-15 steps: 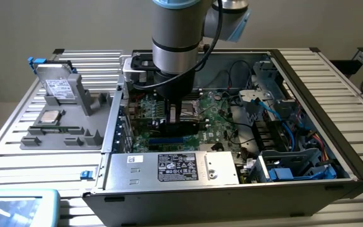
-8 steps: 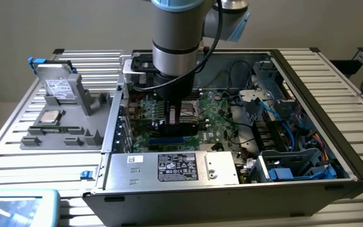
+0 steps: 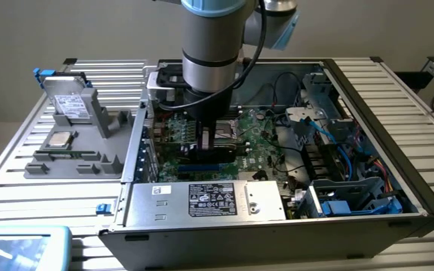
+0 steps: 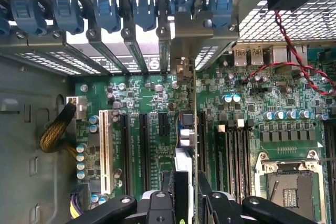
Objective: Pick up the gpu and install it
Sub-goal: 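Insert the gpu into the slot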
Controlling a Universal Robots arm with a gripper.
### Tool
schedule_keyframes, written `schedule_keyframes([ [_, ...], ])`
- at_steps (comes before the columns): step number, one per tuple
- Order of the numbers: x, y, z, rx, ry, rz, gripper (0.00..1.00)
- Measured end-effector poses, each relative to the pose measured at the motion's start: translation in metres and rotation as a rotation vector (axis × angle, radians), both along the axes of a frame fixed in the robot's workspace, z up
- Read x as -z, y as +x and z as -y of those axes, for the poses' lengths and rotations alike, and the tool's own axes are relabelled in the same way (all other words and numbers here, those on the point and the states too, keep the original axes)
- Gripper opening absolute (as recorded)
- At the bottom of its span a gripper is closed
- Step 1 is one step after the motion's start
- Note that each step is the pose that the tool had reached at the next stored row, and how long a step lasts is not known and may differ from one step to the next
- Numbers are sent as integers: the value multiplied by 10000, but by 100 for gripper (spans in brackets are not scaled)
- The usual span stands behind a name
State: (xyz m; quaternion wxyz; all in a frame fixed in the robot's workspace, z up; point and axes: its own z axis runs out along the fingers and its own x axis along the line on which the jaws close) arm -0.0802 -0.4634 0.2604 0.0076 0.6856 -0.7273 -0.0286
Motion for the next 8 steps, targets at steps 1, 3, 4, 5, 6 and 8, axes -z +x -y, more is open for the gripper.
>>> schedule_keyframes([
  [1, 3, -1, 0, 1, -2, -23, 28],
  [3, 10, -1, 1, 0, -3, -81, 28],
  [4, 11, 0, 1, -1, -5, -121, 28],
  [5, 11, -1, 1, 0, -6, -151, 28],
  [6, 12, -3, 1, 1, -6, -162, 28],
  [8, 14, -4, 1, 3, -4, -189, 28],
])
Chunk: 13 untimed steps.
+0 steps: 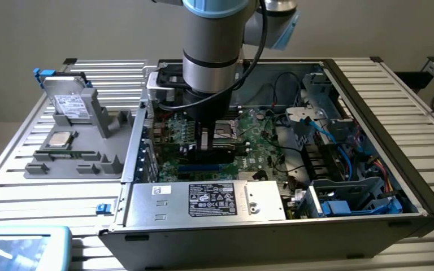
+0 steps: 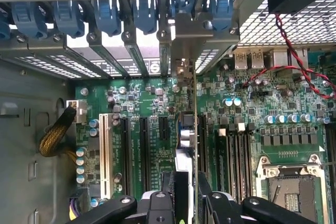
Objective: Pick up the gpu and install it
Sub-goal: 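Insert the gpu into the slot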
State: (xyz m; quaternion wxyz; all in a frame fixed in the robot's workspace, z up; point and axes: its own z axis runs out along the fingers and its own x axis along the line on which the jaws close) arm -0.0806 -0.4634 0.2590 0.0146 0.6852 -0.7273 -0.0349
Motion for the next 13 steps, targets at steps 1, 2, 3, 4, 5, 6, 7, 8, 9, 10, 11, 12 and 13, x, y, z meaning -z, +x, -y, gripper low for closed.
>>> schedule_keyframes([
  [1, 0, 0, 0, 0, 0, -16, 28],
  [2, 2, -1, 0, -1, 1, -34, 28],
  [3, 4, -2, 0, 0, 2, -52, 28],
  [4, 4, -2, 0, -1, 1, -60, 28],
  [5, 4, -2, 0, 0, 1, -60, 28],
  [6, 4, -2, 0, -1, 0, -61, 28],
  [7, 4, -2, 0, -1, 0, -62, 28],
  [8, 4, -2, 3, 0, 1, -62, 28],
  [9, 3, -1, 12, -1, 2, -62, 28],
  [10, 3, -1, 21, -1, 2, -63, 28],
  [11, 2, -2, 24, 0, 0, -65, 28],
  [12, 2, -2, 28, 0, 1, -65, 28],
  [13, 2, -2, 31, 1, 1, -64, 28],
])
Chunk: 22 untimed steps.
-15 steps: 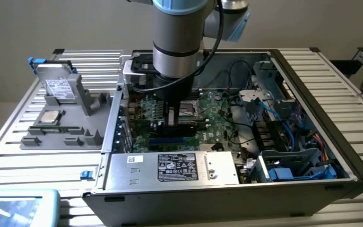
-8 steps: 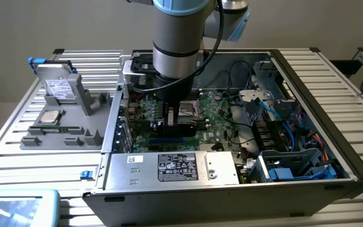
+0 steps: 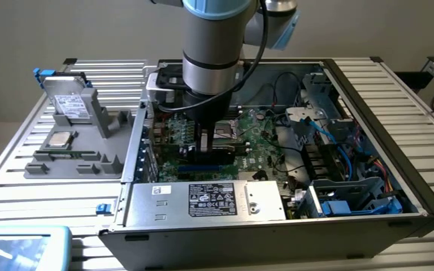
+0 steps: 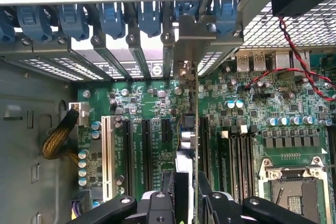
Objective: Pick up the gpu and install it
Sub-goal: 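Insert the gpu into the slot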
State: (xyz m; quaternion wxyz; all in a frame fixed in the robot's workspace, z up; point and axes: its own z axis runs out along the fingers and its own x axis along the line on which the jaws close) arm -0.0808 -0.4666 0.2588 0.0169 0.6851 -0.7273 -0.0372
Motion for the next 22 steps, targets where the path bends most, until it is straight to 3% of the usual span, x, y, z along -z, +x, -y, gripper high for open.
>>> schedule_keyframes([
  [15, -1, 55, 14, 1, -10, -11, 28],
  [16, -1, 56, 14, -2, -9, -55, 28],
  [19, 2, 57, 14, 8, 16, -429, 28],
  [22, 1, 56, 15, 10, 21, -442, 28],
])
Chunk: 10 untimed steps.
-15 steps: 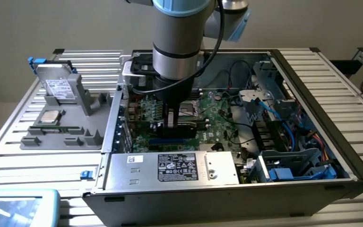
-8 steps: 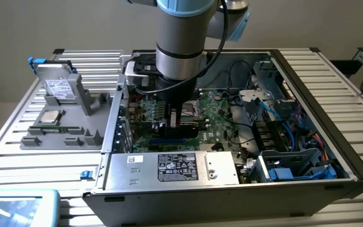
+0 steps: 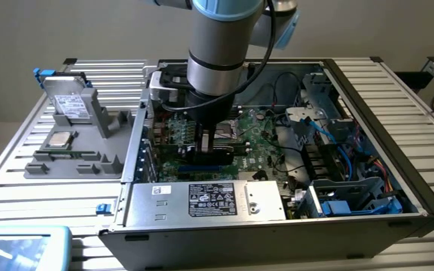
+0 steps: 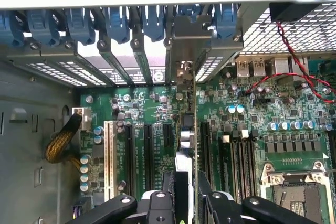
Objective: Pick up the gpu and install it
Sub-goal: 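Insert the gpu into the slot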
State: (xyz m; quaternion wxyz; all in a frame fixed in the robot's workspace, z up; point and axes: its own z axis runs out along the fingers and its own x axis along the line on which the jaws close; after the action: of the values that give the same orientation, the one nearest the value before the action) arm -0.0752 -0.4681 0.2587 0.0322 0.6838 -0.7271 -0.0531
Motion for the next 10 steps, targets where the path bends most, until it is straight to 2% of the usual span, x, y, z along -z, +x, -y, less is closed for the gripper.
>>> schedule_keyframes([
  [3, 0, 16, 11, 2, 1, 2, 28],
  [10, 29, 20, 7, 22, 2, 5, 28],
])
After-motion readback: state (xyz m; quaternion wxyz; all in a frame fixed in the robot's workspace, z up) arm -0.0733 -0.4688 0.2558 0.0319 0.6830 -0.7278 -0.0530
